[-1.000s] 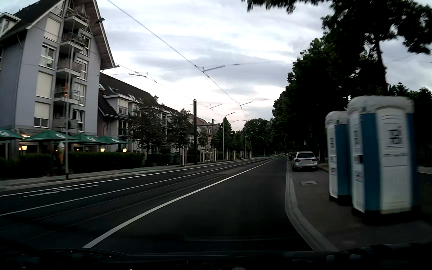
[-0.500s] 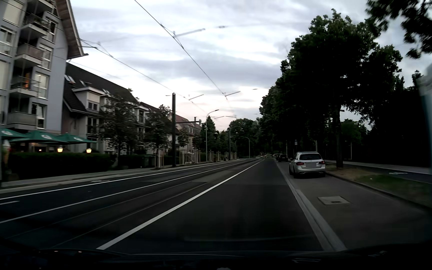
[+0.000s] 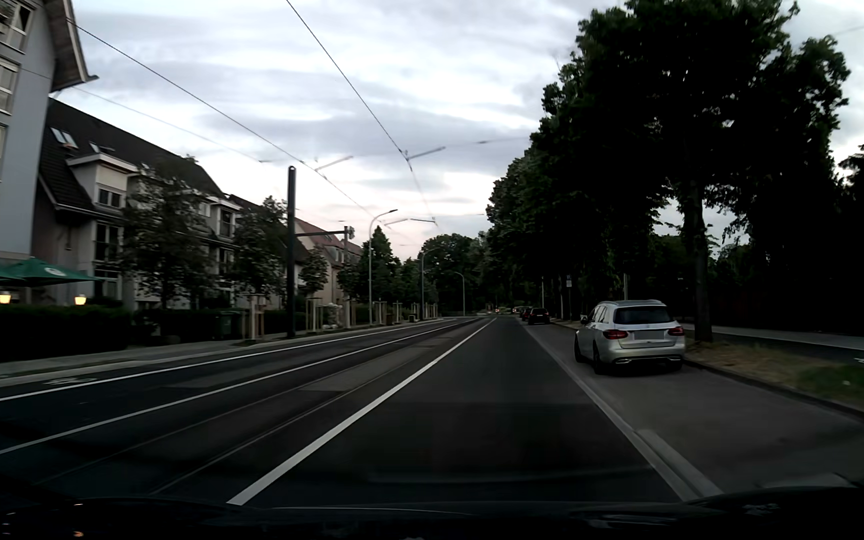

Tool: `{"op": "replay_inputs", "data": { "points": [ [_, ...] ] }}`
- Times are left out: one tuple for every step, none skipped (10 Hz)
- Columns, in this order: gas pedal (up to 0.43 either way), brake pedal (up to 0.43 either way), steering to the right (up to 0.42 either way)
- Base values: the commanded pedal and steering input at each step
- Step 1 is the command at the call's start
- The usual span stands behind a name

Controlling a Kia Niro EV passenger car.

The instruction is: Follow the waypoints while adhering to traffic rules and regulations

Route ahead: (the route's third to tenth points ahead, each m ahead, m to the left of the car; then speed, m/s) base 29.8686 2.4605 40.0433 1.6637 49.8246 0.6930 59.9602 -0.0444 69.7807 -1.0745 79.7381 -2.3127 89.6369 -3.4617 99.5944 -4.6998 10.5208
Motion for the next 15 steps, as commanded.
{"op": "replay_inputs", "data": {
  "points": [
    [0.118,0.0,0.045],
    [0.118,0.0,0.041],
    [0.118,0.0,0.038],
    [0.118,0.0,0.035],
    [0.118,0.0,0.033],
    [0.118,0.0,0.03],
    [0.118,0.0,0.027],
    [0.118,0.0,0.024],
    [0.118,0.0,0.02],
    [0.118,0.0,0.017],
    [0.118,0.0,0.012],
    [0.118,0.0,0.008],
    [0.118,0.0,0.005],
    [0.118,0.0,0.004],
    [0.118,0.0,0.001]
  ]
}}
